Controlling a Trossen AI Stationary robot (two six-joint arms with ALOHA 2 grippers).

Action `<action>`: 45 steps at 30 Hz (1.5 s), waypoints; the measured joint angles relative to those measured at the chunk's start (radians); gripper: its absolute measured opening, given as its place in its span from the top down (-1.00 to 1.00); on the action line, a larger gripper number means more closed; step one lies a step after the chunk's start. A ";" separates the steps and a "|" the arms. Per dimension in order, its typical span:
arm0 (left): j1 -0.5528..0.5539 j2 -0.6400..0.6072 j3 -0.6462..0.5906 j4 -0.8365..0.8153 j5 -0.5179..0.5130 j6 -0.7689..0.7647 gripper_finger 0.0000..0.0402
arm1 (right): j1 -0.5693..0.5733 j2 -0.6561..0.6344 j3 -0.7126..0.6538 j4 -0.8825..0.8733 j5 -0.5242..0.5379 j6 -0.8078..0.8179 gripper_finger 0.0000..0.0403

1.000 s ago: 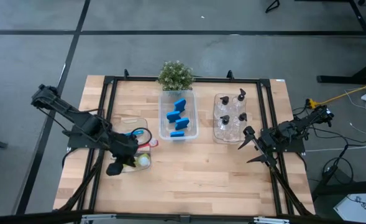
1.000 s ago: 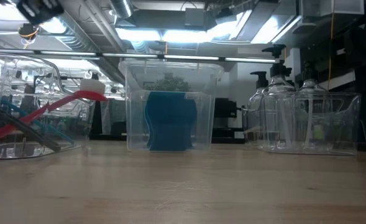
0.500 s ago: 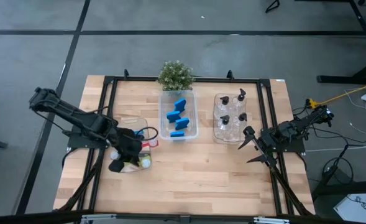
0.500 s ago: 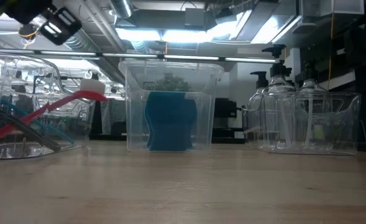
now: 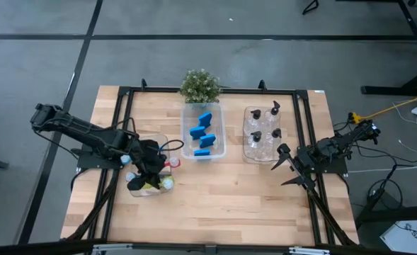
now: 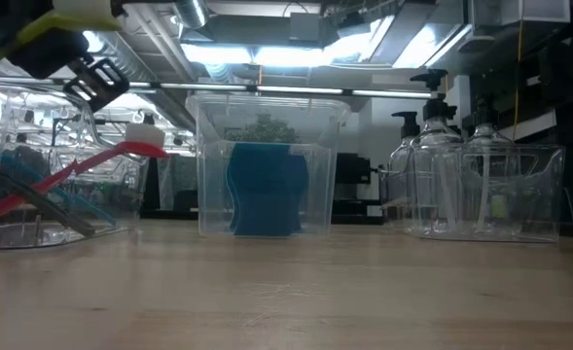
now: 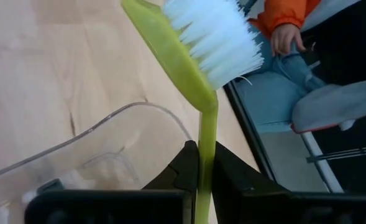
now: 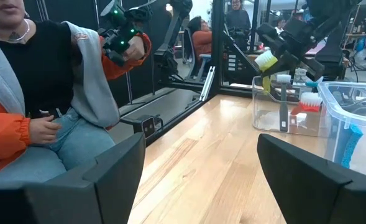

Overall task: Pick & Place Kitchen Sink Supplies
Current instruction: Put the green brush into the left transparent bin

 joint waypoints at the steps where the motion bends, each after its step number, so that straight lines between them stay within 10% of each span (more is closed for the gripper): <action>1: 0.004 0.000 0.000 -0.006 0.000 0.000 0.91 | 0.000 0.000 0.000 0.000 0.000 0.000 -0.53; 45: 0.045 0.127 0.000 -0.086 -0.197 0.002 0.61 | 0.000 0.000 0.000 0.000 0.000 0.002 -0.53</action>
